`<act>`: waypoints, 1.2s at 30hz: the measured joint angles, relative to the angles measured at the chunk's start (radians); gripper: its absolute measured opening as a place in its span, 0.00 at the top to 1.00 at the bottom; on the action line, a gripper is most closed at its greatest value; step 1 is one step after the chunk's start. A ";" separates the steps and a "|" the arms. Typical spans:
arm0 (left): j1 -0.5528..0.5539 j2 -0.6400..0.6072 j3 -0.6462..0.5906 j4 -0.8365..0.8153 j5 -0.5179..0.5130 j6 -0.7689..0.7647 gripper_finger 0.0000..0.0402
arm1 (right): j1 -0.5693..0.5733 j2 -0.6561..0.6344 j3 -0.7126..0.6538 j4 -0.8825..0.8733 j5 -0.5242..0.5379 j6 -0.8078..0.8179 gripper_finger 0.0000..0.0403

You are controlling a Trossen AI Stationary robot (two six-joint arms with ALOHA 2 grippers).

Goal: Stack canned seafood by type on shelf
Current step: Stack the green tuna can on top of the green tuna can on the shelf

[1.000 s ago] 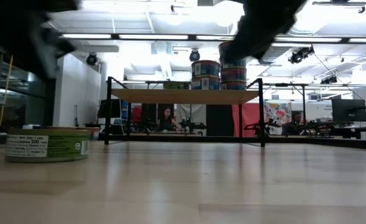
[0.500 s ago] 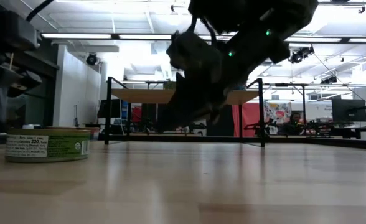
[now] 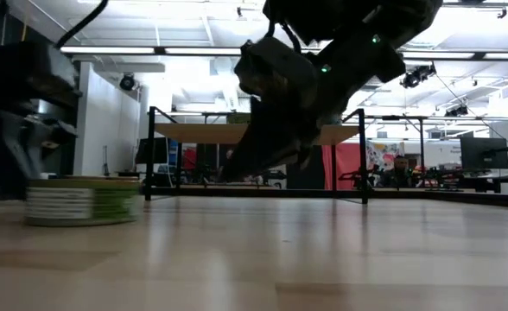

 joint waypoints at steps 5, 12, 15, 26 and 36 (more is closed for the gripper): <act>0.055 0.124 0.045 0.176 -0.002 0.070 1.00 | 0.009 -0.040 0.000 -0.128 -0.009 -0.051 1.00; 0.132 0.305 0.207 0.250 0.024 0.229 1.00 | 0.021 -0.063 0.000 -0.266 -0.048 -0.102 1.00; 0.156 0.316 0.275 0.134 0.055 0.255 1.00 | 0.027 -0.063 0.000 -0.297 -0.061 -0.110 1.00; 0.161 0.187 0.258 0.116 -0.002 0.269 1.00 | 0.037 -0.046 0.000 -0.257 -0.042 -0.172 1.00; 0.156 0.346 0.258 0.296 0.023 0.279 1.00 | 0.039 -0.025 0.001 -0.193 -0.031 -0.161 1.00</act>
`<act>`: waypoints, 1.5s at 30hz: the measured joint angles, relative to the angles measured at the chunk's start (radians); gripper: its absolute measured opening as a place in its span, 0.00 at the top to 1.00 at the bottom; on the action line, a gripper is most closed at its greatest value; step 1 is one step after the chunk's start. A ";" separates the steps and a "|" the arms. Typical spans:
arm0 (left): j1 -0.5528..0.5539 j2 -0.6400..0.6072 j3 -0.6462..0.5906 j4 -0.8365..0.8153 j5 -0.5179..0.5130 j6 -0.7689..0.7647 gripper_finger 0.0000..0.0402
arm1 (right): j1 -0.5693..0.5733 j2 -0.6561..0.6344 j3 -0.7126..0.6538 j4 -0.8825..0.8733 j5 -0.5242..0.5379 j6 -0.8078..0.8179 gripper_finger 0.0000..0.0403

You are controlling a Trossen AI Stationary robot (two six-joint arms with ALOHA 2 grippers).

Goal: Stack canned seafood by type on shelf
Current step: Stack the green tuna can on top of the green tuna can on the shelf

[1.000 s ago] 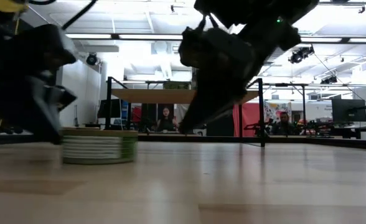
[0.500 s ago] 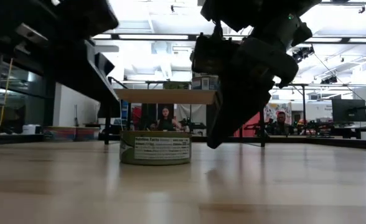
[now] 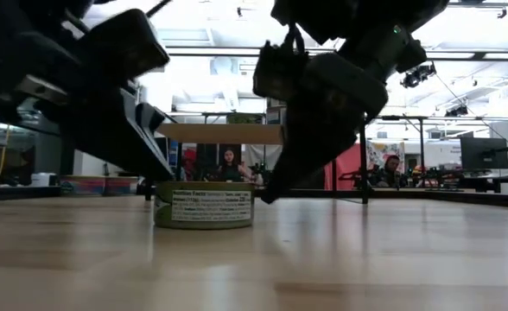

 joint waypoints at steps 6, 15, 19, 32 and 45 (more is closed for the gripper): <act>-0.023 -0.003 0.004 -0.056 0.015 -0.028 1.00 | 0.002 0.002 -0.001 0.082 -0.001 0.017 1.00; -0.030 -0.015 0.001 -0.098 0.017 -0.004 1.00 | 0.001 0.002 0.024 0.175 0.000 0.034 1.00; -0.024 -0.005 -0.003 -0.120 -0.006 0.008 1.00 | 0.002 -0.002 0.073 0.200 -0.013 0.008 1.00; -0.091 -0.129 -0.001 -0.397 0.012 -0.143 1.00 | -0.006 -0.006 0.280 0.028 -0.022 0.042 1.00; -0.221 -0.625 -0.256 -0.507 -0.192 -0.580 1.00 | -0.064 0.175 0.814 -0.481 0.024 0.093 0.57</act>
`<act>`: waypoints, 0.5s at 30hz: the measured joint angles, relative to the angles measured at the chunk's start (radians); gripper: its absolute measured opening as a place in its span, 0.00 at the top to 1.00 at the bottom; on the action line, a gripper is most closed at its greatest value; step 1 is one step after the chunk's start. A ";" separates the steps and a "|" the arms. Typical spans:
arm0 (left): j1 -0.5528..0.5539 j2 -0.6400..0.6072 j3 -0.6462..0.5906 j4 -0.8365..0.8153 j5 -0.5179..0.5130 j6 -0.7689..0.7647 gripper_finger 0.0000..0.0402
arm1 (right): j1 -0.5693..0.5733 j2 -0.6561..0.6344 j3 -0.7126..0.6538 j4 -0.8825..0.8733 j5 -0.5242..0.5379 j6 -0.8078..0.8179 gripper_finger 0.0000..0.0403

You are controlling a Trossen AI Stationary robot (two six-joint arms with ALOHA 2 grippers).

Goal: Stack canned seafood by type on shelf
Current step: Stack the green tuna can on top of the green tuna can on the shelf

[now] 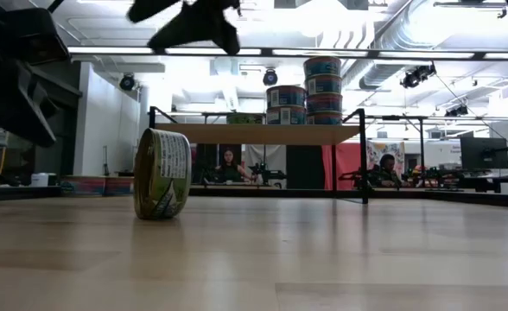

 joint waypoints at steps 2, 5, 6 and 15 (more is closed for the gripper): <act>0.003 -0.035 -0.005 -0.018 -0.011 -0.042 1.00 | -0.001 0.053 0.069 -0.086 0.051 0.025 0.47; 0.006 -0.069 -0.007 -0.061 -0.014 -0.082 1.00 | -0.001 0.120 0.156 -0.214 0.108 0.097 0.36; 0.006 -0.075 -0.007 -0.063 -0.014 -0.091 1.00 | -0.001 0.136 0.182 -0.257 0.109 0.107 0.34; 0.006 -0.093 -0.006 -0.095 -0.004 -0.128 1.00 | 0.031 0.235 0.297 -0.404 0.167 0.382 0.31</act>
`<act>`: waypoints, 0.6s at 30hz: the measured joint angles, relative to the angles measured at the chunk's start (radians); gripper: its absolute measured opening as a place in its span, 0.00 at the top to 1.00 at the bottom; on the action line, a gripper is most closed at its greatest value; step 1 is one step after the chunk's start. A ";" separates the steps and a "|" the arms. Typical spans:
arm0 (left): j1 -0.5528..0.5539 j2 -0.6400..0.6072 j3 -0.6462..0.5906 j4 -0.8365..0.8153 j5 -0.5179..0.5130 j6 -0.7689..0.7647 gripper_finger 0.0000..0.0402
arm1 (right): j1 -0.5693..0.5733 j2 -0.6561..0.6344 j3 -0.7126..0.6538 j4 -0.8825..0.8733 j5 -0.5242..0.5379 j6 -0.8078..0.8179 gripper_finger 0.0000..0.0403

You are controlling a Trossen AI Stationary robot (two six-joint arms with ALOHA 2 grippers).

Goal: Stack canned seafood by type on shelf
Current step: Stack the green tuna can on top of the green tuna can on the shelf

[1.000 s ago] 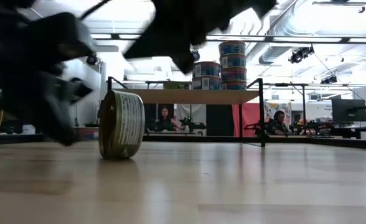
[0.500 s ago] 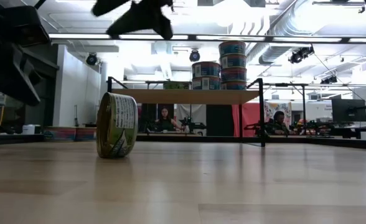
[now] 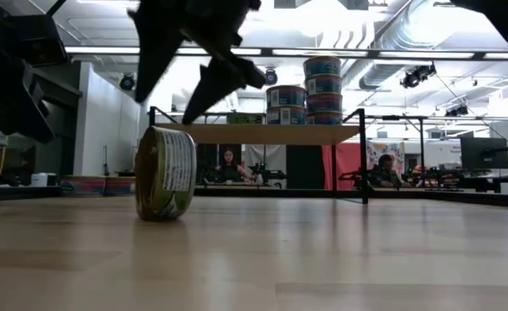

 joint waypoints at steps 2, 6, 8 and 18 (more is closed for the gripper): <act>0.000 -0.001 0.000 0.005 0.007 -0.001 1.00 | 0.010 0.003 0.004 0.009 0.001 0.046 0.31; 0.000 0.000 0.000 0.003 0.018 0.015 1.00 | 0.028 0.017 0.003 -0.001 0.047 0.110 0.31; 0.000 0.000 0.000 -0.001 0.019 0.016 1.00 | 0.036 0.018 0.003 -0.009 0.083 0.132 0.31; 0.000 0.000 0.000 0.011 0.021 -0.023 1.00 | 0.042 0.041 0.001 -0.049 0.038 0.191 0.31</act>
